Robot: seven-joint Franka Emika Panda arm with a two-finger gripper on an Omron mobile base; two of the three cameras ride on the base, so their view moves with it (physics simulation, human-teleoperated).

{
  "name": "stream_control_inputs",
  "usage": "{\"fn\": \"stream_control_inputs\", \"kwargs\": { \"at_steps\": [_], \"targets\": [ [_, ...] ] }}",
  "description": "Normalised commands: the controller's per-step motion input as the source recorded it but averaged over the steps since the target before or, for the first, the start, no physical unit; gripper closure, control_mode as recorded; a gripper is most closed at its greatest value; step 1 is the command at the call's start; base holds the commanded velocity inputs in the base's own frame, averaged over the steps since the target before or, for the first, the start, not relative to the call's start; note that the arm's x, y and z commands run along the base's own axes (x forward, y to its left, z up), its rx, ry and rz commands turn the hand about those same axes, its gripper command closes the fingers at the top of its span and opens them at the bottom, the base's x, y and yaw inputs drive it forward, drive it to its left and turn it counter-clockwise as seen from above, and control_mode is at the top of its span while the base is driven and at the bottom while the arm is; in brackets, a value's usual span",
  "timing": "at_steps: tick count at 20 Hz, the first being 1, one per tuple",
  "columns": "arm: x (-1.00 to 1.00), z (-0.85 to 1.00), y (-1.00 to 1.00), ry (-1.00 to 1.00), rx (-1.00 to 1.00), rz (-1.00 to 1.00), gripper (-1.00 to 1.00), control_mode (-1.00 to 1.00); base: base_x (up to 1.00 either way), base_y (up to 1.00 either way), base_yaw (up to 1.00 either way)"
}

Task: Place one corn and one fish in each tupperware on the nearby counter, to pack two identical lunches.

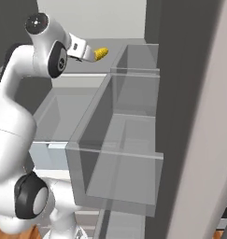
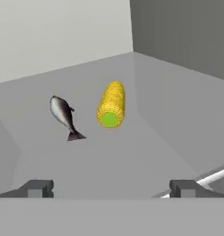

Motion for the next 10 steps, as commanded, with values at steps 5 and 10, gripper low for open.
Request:
{"fn": "stream_control_inputs", "kwargs": {
  "at_steps": [5,10],
  "targets": [
    [0.91,-0.06,-0.2,0.05,0.0,0.0,-1.0,-1.0,0.0,0.0,0.0],
    [0.69,-0.24,-0.23,0.0,0.0,0.01,-1.0,-1.0,0.0,0.0,0.0]
  ]
}}
